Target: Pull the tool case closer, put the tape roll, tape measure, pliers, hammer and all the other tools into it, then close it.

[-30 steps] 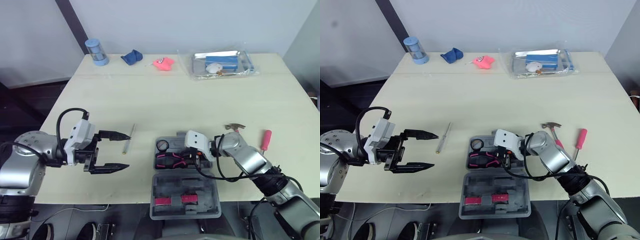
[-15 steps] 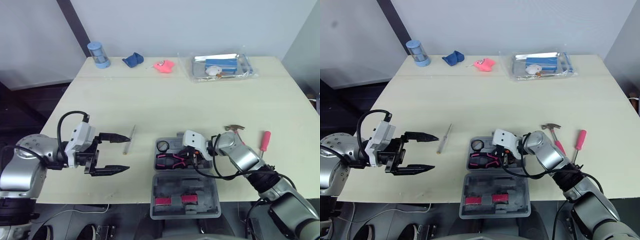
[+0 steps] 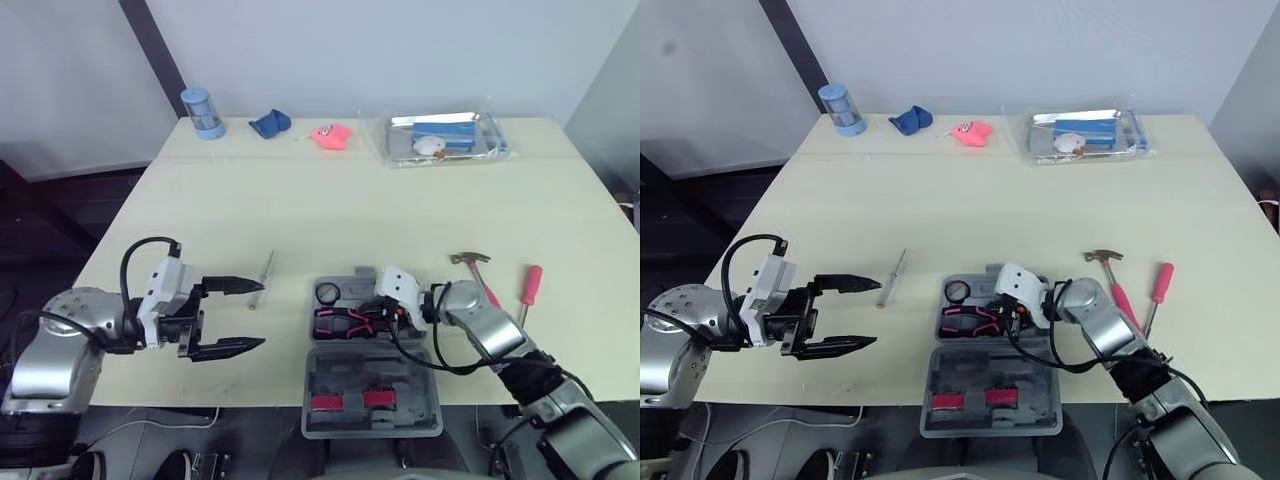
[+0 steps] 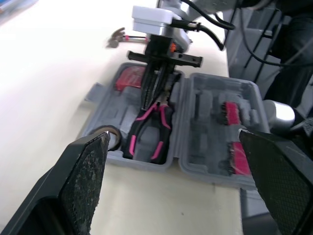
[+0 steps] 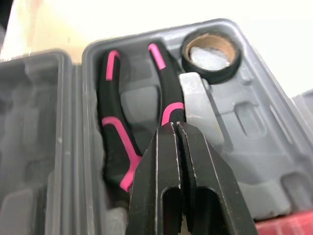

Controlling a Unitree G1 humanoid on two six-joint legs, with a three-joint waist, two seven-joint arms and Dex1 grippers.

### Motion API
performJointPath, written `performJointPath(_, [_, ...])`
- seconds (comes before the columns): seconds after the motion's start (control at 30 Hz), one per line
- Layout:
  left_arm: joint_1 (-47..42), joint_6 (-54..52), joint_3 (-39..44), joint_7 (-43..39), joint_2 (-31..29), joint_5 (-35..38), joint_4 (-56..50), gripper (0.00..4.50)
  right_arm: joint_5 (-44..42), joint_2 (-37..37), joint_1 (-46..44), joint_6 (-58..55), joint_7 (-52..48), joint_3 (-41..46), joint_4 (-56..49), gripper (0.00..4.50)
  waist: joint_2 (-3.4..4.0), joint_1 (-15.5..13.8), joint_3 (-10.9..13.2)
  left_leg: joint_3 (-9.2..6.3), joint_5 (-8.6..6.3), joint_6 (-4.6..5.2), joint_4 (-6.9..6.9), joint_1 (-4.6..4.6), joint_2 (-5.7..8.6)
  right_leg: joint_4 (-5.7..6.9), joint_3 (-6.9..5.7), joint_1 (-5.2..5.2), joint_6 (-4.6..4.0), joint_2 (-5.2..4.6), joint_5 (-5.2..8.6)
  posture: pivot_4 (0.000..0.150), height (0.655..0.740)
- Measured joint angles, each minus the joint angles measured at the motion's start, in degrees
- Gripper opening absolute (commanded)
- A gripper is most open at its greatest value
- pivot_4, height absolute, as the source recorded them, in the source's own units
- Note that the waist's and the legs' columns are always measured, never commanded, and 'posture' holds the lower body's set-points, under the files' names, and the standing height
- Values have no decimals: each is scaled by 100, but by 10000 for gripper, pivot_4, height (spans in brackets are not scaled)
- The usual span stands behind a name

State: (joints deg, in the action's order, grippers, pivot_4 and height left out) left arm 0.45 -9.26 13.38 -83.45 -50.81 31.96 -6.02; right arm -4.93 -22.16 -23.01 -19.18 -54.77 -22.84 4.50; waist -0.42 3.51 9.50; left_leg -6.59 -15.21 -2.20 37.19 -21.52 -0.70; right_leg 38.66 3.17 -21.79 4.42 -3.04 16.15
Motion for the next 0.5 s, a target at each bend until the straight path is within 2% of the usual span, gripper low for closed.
performJointPath(0.17, [240, 112, 52, 246, 114, -79, 21, 45000, -610, -395, 628, 214, -122, 842, -898, 988, 6, -21, 14, -2, 0, 0, 2, -28, 0, 3, -2, -29, -1, 0, 0, 1500, 7400])
performJointPath(0.27, [477, 130, 297, 399, 188, -63, 157, 45000, -1109, -829, 1359, 269, -241, 1578, -1476, 988, 8, -57, 17, -1, 0, 0, 1, -32, 0, -7, -3, -28, 0, -2, 0, 1500, 7400])
performJointPath(0.5, [1026, 247, 1114, 931, 593, -5, 729, 45000, -1784, -1145, 2900, 939, -156, 3551, -1483, 988, 6, -108, 20, 6, 0, 1, 0, -28, -2, -9, 1, -25, 0, -2, 0, 1500, 7400])
